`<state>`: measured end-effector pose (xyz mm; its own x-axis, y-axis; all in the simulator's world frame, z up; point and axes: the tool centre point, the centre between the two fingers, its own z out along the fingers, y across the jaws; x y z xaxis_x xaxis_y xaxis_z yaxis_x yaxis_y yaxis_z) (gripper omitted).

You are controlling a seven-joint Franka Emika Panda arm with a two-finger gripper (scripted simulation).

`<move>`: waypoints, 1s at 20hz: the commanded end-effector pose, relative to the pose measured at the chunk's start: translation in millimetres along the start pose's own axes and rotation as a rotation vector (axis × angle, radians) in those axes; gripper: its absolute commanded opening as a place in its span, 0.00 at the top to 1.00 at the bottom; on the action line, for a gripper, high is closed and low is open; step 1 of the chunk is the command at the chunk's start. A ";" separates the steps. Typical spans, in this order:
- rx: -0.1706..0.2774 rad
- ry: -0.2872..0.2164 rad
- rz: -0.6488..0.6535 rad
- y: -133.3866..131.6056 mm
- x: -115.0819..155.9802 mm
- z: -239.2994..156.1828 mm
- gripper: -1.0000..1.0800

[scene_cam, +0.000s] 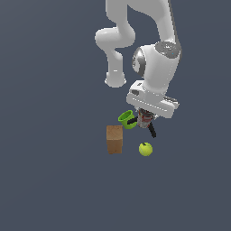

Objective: Pick up a designated object from a clutter of objects.

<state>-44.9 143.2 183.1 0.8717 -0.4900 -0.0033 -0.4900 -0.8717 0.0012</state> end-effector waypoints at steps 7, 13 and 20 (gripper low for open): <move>0.004 0.001 0.000 50.1 -1.7 -68.6 1.00; 0.004 0.001 0.000 89.7 -3.0 -122.1 1.00; 0.004 0.001 0.001 134.2 -3.2 -182.9 1.00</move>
<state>-108.2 35.8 352.1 0.8711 -0.4911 -0.0045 -0.4911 -0.8711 -0.0015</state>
